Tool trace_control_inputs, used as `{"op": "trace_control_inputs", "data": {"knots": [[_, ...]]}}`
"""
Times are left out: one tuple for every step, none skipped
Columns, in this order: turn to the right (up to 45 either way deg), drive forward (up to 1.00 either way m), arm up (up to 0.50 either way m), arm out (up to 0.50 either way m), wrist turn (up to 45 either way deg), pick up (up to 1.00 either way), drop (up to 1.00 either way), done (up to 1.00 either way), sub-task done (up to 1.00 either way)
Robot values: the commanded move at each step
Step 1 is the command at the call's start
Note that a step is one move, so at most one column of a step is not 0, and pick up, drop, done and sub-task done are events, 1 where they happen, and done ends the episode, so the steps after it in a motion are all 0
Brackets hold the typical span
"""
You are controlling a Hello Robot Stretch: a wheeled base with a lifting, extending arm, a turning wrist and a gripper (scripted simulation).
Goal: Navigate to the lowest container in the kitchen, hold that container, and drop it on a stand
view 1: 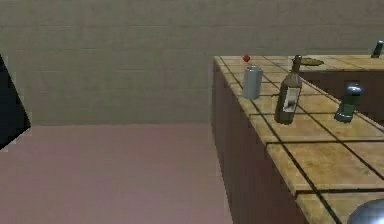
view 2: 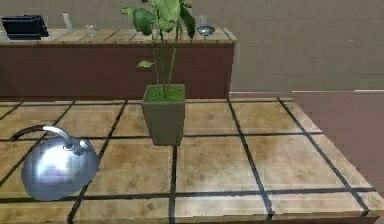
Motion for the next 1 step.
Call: {"op": "trace_control_inputs", "data": {"knots": [[0.0,0.15,0.00,0.00,0.0,0.00,0.00,0.00,0.00]]}}
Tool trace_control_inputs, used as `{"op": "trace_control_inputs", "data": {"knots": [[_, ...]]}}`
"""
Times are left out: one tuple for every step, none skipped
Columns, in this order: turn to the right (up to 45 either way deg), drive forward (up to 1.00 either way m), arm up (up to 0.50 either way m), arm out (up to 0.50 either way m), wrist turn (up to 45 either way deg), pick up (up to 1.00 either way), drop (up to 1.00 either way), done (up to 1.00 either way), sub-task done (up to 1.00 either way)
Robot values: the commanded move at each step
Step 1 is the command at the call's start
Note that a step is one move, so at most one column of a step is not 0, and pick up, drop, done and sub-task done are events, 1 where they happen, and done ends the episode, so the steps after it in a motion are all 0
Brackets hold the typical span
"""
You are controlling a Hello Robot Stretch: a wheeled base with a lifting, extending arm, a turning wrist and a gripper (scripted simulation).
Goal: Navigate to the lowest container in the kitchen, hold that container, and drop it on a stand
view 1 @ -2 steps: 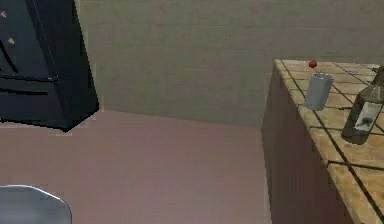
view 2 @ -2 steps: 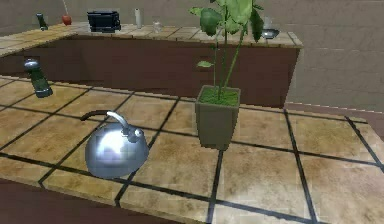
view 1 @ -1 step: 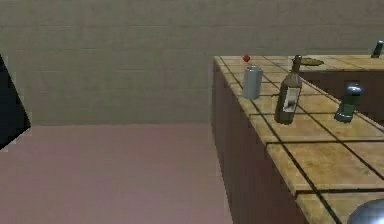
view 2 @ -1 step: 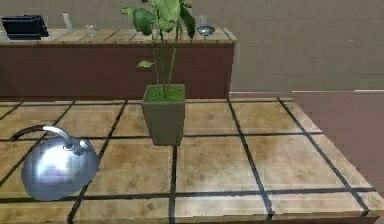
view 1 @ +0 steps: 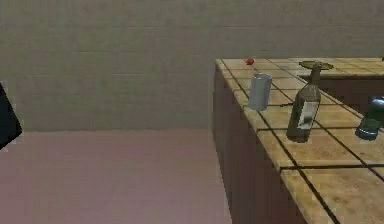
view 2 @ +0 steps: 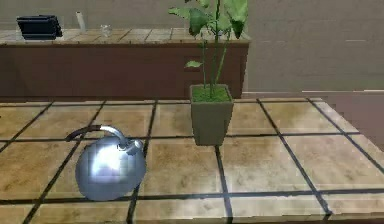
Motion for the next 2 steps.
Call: {"op": "trace_control_inputs", "data": {"knots": [[-45.0,0.00,0.00,0.00,0.0,0.00,0.00,0.00,0.00],[-3.0,0.00,0.00,0.00,0.0,0.00,0.00,0.00,0.00]]}}
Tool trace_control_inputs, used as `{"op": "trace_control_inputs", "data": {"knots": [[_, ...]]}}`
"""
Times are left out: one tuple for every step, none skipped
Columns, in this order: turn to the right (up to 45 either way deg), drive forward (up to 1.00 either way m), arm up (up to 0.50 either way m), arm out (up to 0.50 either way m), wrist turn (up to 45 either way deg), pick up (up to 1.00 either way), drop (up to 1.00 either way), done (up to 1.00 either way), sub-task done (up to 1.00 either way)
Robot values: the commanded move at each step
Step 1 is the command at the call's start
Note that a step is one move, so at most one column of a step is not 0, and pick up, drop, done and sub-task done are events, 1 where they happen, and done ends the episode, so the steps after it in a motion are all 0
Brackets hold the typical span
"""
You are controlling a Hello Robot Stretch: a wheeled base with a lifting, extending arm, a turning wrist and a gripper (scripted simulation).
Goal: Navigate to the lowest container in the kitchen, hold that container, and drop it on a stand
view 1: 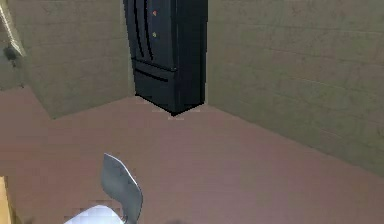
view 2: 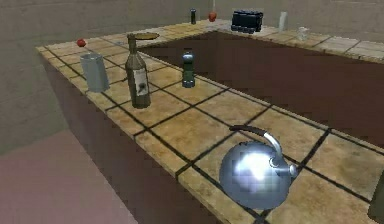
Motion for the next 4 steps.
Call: {"op": "trace_control_inputs", "data": {"knots": [[0.0,0.05,0.00,0.00,0.0,0.00,0.00,0.00,0.00],[-45.0,0.00,0.00,0.00,0.0,0.00,0.00,0.00,0.00],[-45.0,0.00,0.00,0.00,0.0,0.00,0.00,0.00,0.00],[-45.0,0.00,0.00,0.00,0.0,0.00,0.00,0.00,0.00]]}}
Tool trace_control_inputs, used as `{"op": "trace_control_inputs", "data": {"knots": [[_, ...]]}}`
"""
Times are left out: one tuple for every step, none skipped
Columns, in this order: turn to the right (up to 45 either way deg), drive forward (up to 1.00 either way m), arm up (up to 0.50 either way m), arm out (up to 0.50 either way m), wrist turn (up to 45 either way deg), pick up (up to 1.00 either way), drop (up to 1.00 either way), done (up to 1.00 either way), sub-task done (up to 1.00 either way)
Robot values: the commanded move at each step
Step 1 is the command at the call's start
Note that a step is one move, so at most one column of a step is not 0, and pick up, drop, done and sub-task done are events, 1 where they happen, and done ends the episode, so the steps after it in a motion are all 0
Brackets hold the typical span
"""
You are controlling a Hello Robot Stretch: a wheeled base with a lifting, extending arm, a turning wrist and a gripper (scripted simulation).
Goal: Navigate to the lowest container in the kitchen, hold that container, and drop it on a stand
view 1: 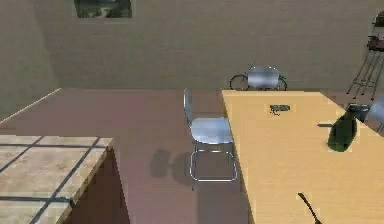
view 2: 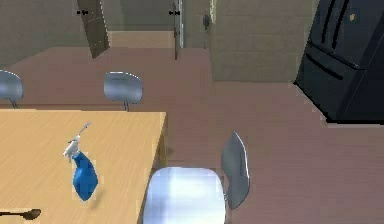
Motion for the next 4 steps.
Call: {"op": "trace_control_inputs", "data": {"knots": [[-27.0,0.00,0.00,0.00,0.0,0.00,0.00,0.00,0.00],[0.0,0.00,0.50,0.00,0.0,0.00,0.00,0.00,0.00],[0.0,0.00,0.32,0.00,0.0,0.00,0.00,0.00,0.00],[0.0,0.00,0.00,0.28,0.0,0.00,0.00,0.00,0.00]]}}
